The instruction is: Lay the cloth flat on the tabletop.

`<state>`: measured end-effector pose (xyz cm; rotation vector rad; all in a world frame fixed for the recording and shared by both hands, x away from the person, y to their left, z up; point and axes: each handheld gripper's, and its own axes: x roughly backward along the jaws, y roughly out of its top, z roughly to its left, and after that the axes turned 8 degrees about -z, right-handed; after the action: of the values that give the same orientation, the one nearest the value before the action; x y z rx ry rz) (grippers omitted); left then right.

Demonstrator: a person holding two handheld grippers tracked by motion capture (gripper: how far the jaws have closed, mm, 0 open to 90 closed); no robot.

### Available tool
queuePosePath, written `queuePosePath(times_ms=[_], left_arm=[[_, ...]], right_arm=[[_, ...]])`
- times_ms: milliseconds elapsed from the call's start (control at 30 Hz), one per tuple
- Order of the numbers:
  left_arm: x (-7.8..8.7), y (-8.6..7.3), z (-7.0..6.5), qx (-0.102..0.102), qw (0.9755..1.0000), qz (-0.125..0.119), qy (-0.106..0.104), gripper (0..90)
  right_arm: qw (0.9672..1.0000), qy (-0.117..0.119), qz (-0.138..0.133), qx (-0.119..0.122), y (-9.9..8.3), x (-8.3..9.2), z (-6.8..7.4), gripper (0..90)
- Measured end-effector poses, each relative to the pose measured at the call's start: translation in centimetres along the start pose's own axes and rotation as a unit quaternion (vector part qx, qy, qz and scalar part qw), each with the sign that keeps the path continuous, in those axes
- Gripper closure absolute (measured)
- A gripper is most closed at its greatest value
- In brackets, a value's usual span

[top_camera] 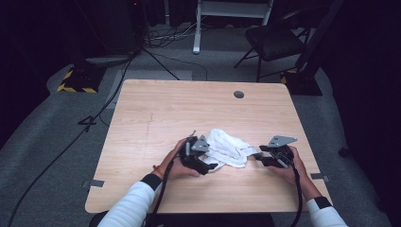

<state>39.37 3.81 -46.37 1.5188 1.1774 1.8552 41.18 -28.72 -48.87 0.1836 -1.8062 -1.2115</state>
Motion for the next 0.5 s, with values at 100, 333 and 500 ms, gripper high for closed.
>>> queuePosePath(times_ms=[100, 333, 500], left_arm=[[-2.3, 1.1, -0.6, -0.015, 0.9996, 0.008, -0.022, 21.4], [-6.4, 2.1, -1.2, -0.027, 0.997, 0.068, -0.027, 42.1], [-6.4, 2.1, -0.8, -0.034, 0.9958, 0.084, -0.006, 65.5]], right_arm=[[1.0, 0.0, 0.001, 0.004, 0.3, -0.4, 0.0, 65.4], [0.9997, 0.0, 0.002, 0.024, 0.4, -0.4, 0.4, 81.8], [0.9996, -0.002, -0.002, 0.027, 0.5, -0.1, 0.6, 83.8]])
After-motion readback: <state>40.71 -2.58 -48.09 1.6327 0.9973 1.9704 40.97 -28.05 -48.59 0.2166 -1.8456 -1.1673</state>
